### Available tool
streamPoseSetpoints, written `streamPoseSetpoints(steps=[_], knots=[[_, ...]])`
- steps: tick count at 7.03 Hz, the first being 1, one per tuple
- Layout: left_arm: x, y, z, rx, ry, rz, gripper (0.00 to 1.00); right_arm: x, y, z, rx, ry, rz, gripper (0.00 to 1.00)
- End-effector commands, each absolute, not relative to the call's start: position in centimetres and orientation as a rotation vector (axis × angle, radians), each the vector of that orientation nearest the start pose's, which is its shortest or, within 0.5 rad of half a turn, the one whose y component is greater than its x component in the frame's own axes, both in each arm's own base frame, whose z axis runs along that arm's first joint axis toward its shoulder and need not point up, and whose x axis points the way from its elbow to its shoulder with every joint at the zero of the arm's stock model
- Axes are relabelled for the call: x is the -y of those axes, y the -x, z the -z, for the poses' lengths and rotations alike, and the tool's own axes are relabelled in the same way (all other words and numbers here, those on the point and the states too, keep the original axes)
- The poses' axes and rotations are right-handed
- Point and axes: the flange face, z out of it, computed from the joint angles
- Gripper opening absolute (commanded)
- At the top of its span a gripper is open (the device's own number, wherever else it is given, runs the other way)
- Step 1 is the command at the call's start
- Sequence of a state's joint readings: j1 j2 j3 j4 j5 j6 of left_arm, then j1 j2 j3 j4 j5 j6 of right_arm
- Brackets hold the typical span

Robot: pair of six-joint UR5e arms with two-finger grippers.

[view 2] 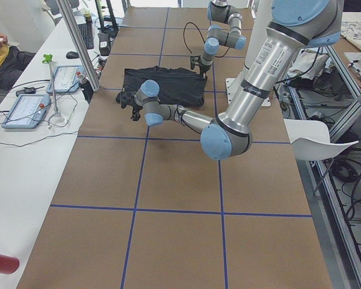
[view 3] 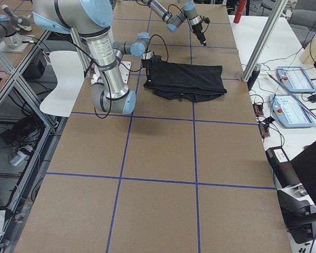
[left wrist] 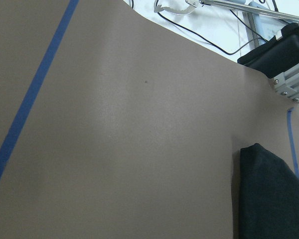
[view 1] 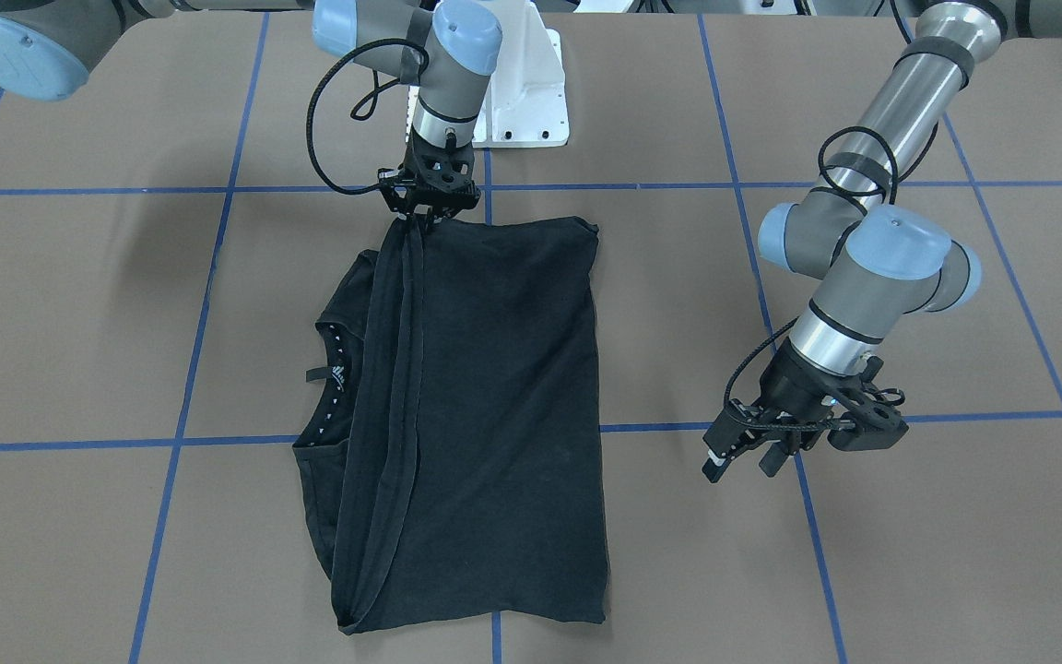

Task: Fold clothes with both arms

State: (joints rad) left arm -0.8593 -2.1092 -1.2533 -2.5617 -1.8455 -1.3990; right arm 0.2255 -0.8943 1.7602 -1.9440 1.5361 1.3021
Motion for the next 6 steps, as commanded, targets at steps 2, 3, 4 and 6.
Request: streamPoseSetpoints(steps=[2,3,4,6], knots=[[61.9,-39.3,-38.3,-1.173,-0.388,0.434,0.97,28.1,60.6,-24.2,0.46,-0.158,0.051,0.0],[61.4,-39.1,-39.7,-1.158,-0.377,0.437,0.97,29.0,59.8,-23.2,0.476,-0.165,0.054,0.0],[61.0,-38.9,-40.3,-1.157,-0.375,0.436,0.97,30.6,57.8,-22.3,0.493,-0.176,0.041,0.0],[60.9,-38.7,-39.8,-1.168,-0.379,0.443,0.97,25.0,53.5,-28.2,0.368,-0.193,0.034,0.0]])
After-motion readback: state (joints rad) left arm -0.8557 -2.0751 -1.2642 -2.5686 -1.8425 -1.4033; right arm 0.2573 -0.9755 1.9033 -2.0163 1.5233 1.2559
